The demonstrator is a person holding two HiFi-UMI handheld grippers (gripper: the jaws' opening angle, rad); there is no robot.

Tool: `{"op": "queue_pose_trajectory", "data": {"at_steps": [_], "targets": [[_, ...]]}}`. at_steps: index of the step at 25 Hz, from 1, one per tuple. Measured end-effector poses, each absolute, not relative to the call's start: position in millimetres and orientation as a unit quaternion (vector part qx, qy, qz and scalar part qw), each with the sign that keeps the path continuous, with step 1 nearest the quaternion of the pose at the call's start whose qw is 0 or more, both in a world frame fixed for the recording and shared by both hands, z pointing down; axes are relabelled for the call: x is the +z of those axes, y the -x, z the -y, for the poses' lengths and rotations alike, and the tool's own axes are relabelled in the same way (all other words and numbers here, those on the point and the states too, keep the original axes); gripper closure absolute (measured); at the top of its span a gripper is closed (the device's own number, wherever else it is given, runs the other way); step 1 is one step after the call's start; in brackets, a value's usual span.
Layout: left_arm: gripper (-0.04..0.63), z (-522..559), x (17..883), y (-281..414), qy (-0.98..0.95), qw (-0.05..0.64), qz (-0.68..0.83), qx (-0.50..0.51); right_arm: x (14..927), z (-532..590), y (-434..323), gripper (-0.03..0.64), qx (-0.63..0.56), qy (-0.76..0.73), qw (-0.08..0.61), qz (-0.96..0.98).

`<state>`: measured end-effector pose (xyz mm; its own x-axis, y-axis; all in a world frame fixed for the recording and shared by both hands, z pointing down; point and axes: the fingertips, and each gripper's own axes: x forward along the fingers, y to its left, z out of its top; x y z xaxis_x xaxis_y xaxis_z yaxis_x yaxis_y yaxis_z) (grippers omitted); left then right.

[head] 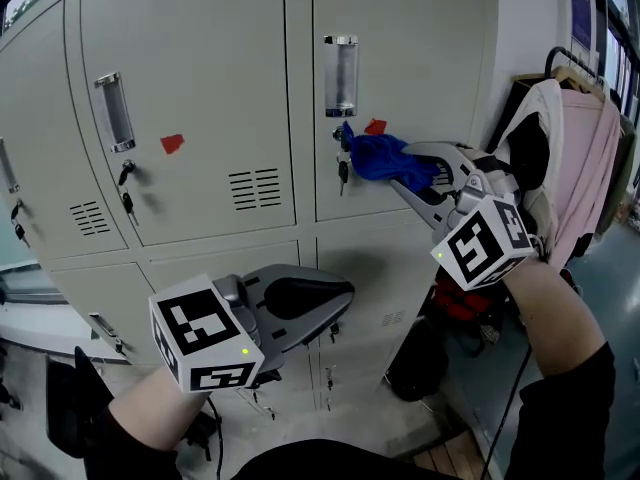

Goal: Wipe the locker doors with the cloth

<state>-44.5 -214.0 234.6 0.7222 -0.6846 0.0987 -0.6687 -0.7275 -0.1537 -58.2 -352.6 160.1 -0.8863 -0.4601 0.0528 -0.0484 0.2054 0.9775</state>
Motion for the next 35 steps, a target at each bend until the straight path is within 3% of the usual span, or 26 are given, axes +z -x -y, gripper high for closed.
{"op": "queue_pose_trajectory", "data": {"at_steps": [11, 17, 25, 35], "targets": [[0.588, 215, 245, 53, 0.923, 0.036, -0.375, -0.075, 244, 354, 60, 0.514, -0.588, -0.133, 0.195, 0.773], [0.588, 221, 249, 54, 0.925, 0.036, -0.370, -0.076, 241, 354, 61, 0.514, -0.588, -0.132, 0.188, 0.776], [0.588, 223, 249, 47, 0.934, 0.031, -0.350, -0.061, 75, 346, 34, 0.514, -0.597, -0.166, 0.083, 0.781], [0.588, 227, 229, 37, 0.932, 0.054, -0.355, -0.058, -114, 362, 10, 0.514, -0.655, -0.251, 0.070, 0.709]]}}
